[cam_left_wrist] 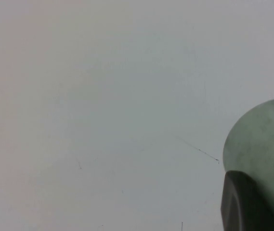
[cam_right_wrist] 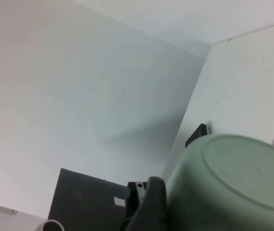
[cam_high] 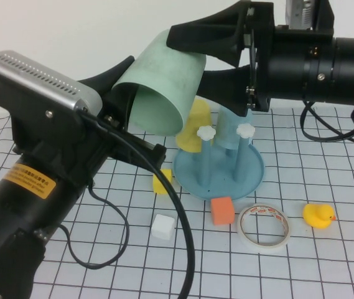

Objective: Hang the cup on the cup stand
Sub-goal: Adjust the cup with two arms

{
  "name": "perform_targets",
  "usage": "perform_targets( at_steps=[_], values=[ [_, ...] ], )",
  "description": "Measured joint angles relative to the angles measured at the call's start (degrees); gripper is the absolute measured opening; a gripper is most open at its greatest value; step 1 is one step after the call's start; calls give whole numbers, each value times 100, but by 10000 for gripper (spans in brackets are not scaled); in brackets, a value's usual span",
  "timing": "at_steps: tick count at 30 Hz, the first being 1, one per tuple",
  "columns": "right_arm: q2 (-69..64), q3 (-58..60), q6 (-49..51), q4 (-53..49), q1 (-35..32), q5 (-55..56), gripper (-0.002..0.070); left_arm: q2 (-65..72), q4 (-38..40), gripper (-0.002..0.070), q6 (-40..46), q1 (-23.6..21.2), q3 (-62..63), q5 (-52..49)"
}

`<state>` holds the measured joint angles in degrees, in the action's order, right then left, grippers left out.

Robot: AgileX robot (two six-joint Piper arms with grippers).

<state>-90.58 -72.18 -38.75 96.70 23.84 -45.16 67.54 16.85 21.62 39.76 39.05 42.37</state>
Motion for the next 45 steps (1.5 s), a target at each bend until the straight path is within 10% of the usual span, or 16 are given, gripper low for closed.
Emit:
perform_targets(
  at_steps=[25, 36, 45],
  values=[
    [-112, 0, 56, 11, 68, 135, 567, 338, -761, 15, -256, 0, -9, 217],
    [-112, -35, -739, 11, 68, 411, 567, 257, -761, 414, -256, 0, -9, -35],
    [-112, -540, -2738, 23, 68, 1090, 567, -637, -761, 465, -256, 0, -9, -2137]
  ],
)
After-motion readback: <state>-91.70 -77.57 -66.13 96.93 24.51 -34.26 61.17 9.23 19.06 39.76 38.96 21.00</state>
